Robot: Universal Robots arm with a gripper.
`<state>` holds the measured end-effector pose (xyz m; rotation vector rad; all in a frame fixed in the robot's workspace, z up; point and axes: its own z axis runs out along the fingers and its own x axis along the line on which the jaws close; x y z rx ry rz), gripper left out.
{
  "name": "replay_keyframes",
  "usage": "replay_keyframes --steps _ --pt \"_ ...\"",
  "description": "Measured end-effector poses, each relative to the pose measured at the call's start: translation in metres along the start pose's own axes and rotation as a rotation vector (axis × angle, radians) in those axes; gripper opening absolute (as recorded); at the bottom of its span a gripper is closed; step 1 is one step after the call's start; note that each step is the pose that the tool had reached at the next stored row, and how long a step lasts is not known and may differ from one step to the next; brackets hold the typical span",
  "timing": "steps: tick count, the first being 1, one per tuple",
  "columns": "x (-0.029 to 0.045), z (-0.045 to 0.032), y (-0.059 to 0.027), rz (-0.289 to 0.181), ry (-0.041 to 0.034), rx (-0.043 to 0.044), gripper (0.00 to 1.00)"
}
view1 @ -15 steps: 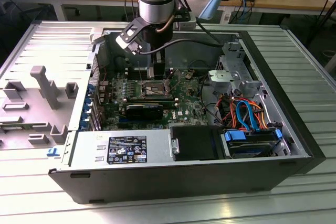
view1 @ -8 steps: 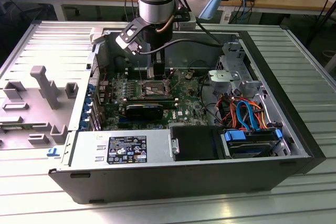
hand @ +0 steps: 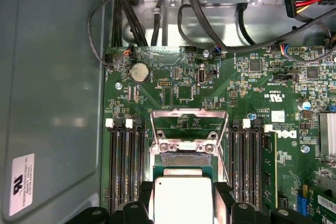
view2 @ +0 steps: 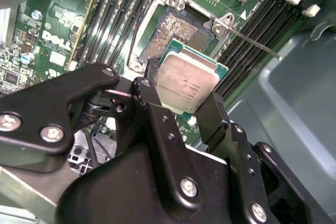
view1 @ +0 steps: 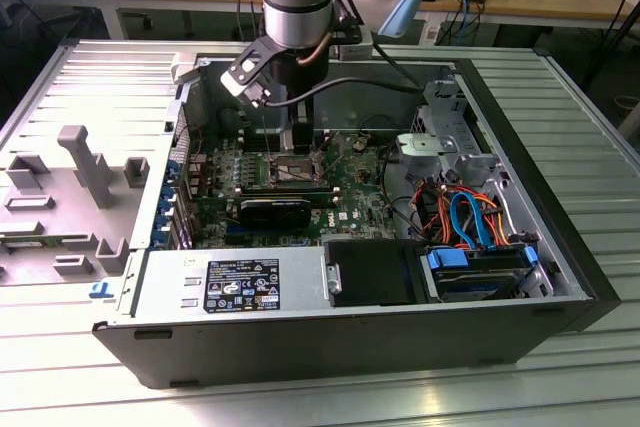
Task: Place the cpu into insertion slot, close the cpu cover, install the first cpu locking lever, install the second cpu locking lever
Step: 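Place the cpu into insertion slot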
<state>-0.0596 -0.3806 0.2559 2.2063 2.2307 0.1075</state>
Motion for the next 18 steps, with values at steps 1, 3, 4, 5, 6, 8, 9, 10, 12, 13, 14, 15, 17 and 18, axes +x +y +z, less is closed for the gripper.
replay_keyframes --steps 1,3,4,5,6,8,9,10,12,13,14,15,17,18 --pt "-0.0001 0.0031 -0.0003 0.000 -0.0001 0.0000 0.54" --pt "-0.0003 0.0070 -0.0008 0.000 -0.0002 0.0000 0.54" --pt "-0.0004 0.0096 -0.0012 0.001 -0.0001 -0.0001 0.54" --pt "-0.0006 0.0130 -0.0017 0.001 -0.0002 0.0000 0.54" --pt "-0.0008 0.0174 -0.0023 0.002 -0.0003 -0.0001 0.54" --pt "-0.0011 0.0216 -0.0028 0.003 -0.0002 -0.0003 0.54" --pt "-0.0015 0.0227 -0.0030 0.003 -0.0003 -0.0002 0.54" --pt "-0.0019 0.0237 -0.0032 0.003 -0.0004 -0.0002 0.54" --pt "-0.0019 0.0238 -0.0031 0.003 -0.0003 -0.0002 0.54" --pt "-0.0019 0.0238 -0.0031 0.003 -0.0003 -0.0003 0.54" --pt "-0.0019 0.0239 -0.0031 0.003 -0.0003 -0.0002 0.54" --pt "-0.0019 0.0239 -0.0031 0.003 -0.0003 -0.0002 0.54" --pt "-0.0019 0.0246 -0.0032 0.003 -0.0003 -0.0003 0.54" --pt "-0.0019 0.0254 -0.0032 0.003 -0.0003 -0.0003 0.54"
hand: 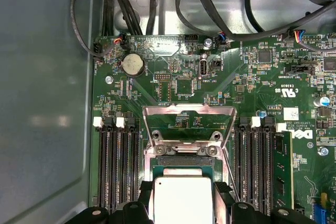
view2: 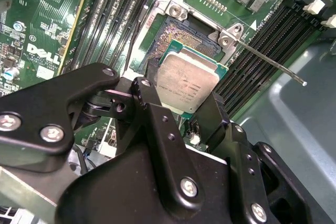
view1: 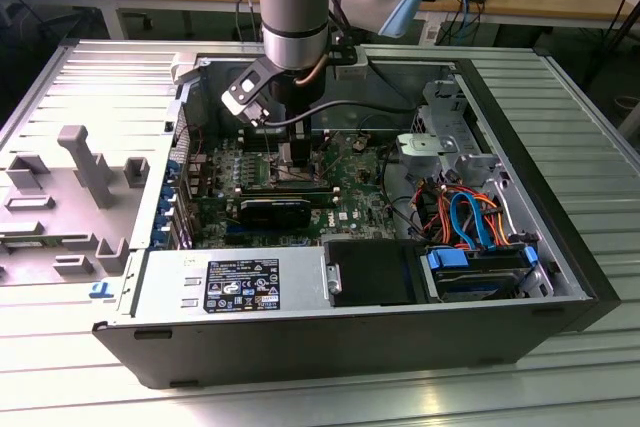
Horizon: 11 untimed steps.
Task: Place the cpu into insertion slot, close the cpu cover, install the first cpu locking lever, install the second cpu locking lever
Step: 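Place the cpu into insertion slot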
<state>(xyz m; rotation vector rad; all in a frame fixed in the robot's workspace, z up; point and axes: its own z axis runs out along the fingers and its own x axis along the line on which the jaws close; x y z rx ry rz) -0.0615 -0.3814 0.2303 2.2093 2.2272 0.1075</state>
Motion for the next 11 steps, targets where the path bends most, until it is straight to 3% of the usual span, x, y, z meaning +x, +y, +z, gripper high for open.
replay_keyframes --steps 11 --pt "0.0000 0.0012 0.0000 0.000 0.0002 -0.0002 0.54"
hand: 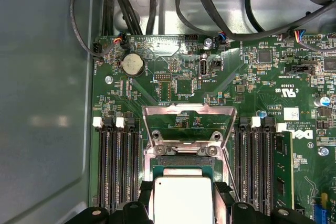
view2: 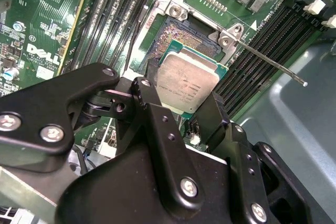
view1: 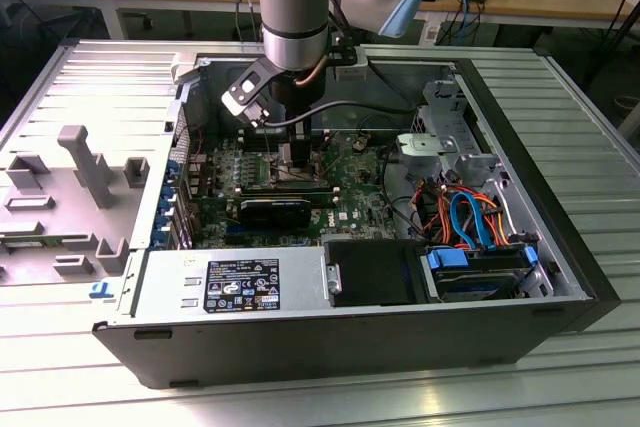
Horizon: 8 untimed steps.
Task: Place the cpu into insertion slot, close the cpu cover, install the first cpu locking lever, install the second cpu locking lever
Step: 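Place the cpu into insertion slot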
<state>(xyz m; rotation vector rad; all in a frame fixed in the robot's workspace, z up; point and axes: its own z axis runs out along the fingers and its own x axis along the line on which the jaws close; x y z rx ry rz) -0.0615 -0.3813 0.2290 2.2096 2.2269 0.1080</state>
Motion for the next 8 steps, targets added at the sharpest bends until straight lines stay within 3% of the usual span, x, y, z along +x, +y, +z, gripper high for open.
replay_keyframes --steps 8 --pt "-0.0002 0.0026 -0.0002 0.001 -0.0004 0.0002 0.54"
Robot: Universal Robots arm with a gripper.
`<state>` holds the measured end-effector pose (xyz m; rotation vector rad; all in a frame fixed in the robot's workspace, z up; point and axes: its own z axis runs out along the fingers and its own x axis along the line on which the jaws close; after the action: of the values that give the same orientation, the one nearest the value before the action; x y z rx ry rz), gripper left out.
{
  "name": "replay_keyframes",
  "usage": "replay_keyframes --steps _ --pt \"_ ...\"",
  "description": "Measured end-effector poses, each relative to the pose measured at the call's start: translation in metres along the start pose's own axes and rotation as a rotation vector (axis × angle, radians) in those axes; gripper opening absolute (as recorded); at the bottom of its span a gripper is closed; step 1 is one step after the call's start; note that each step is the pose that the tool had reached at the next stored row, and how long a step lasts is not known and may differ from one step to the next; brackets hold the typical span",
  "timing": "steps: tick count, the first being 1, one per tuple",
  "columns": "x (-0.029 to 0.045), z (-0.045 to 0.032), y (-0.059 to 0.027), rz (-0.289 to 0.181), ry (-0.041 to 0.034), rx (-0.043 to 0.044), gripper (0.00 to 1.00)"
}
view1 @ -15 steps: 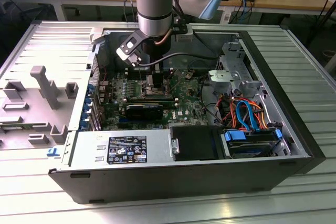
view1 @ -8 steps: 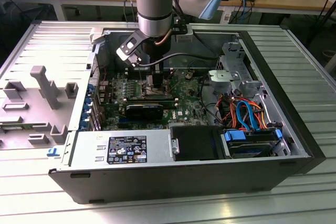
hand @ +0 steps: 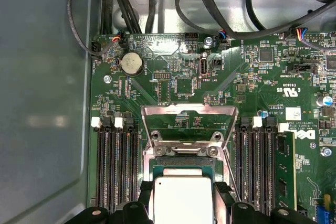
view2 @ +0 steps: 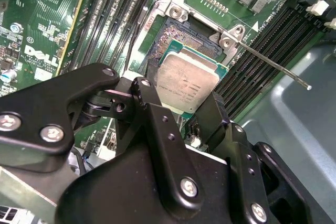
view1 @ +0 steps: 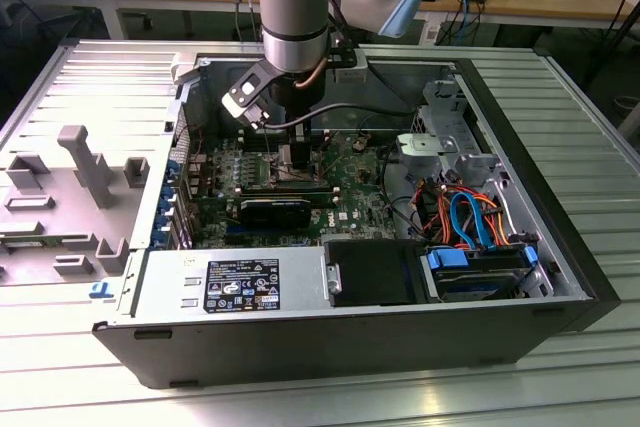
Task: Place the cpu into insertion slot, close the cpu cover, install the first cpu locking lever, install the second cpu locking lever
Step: 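Place the cpu into insertion slot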
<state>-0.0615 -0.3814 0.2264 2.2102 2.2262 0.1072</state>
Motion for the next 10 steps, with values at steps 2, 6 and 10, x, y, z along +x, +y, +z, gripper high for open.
replay_keyframes --steps 2,6,10 --pt "0.0000 0.0000 0.0000 0.000 -0.0001 0.0000 0.54" --pt "-0.0002 0.0050 -0.0002 0.001 -0.0001 -0.0001 0.54" --pt "-0.0004 0.0086 -0.0021 0.001 -0.0003 0.0000 0.54"
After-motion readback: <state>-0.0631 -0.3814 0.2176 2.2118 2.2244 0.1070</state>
